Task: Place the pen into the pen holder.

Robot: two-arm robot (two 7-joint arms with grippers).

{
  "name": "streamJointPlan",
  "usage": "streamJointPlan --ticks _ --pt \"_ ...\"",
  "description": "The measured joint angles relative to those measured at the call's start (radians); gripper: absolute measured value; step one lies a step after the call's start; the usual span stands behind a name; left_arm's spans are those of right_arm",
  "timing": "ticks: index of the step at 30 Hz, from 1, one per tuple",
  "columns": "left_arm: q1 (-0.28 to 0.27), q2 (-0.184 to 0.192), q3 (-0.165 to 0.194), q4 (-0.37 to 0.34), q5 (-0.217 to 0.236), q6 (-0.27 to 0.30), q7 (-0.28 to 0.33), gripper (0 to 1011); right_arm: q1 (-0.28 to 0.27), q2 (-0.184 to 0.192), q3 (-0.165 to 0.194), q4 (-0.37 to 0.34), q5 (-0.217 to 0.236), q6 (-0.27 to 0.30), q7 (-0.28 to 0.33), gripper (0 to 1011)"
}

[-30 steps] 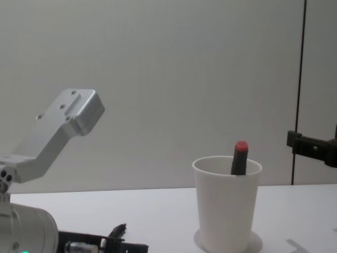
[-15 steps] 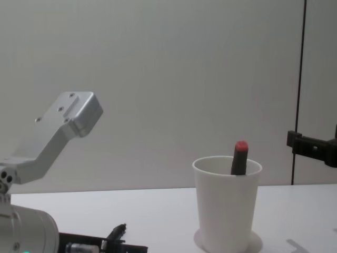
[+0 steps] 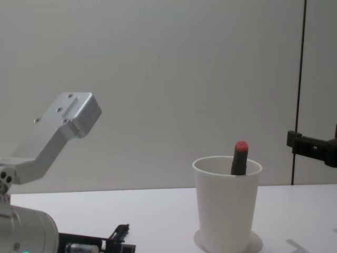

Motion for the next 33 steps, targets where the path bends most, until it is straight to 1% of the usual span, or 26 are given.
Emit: streamJointPlan --ticks 1,2,4,6,7,8,10,11,13,14,28,31,33 --pt "0.000 0.000 0.000 0.000 -0.001 0.000 0.000 537 0.000 0.000 0.000 0.000 0.000 0.000 0.000 1002" --pt "0.000 0.000 0.000 0.000 -0.001 0.000 0.000 490 0.000 0.000 0.000 0.000 0.000 0.000 0.000 1001" --pt "0.000 0.000 0.000 0.000 -0.001 0.000 0.000 479 0.000 0.000 0.000 0.000 0.000 0.000 0.000 1002" --pt "0.001 -0.001 -0.001 0.000 -0.002 0.002 0.000 306 0.000 0.000 0.000 0.000 0.000 0.000 0.000 1001" --pt "0.001 -0.001 -0.001 0.000 -0.002 0.002 0.000 306 0.000 0.000 0.000 0.000 0.000 0.000 0.000 1001" --pt "0.001 -0.001 -0.001 0.000 -0.002 0.002 0.000 265 0.000 0.000 0.000 0.000 0.000 0.000 0.000 1002" --pt "0.001 -0.001 -0.001 0.001 -0.003 0.002 0.000 228 0.000 0.000 0.000 0.000 0.000 0.000 0.000 1002" --pt "0.001 -0.001 -0.001 0.000 -0.003 0.002 0.000 169 0.000 0.000 0.000 0.000 0.000 0.000 0.000 1001" --pt "0.001 -0.001 -0.001 0.000 -0.003 0.002 0.001 131 0.000 0.000 0.000 0.000 0.000 0.000 0.000 1001" --pt "0.001 -0.001 -0.001 0.000 -0.003 0.002 0.001 119 0.000 0.000 0.000 0.000 0.000 0.000 0.000 1002" --pt "0.001 -0.002 -0.001 0.000 -0.003 0.000 0.001 119 0.000 0.000 0.000 0.000 0.000 0.000 0.000 1002" --pt "0.002 -0.003 -0.003 0.000 -0.005 -0.011 0.001 119 0.000 0.000 0.000 0.000 0.000 0.000 0.000 1002" --pt "0.004 -0.003 -0.006 0.000 -0.010 -0.028 0.004 119 0.000 0.000 0.000 0.000 0.000 0.000 0.000 1002"
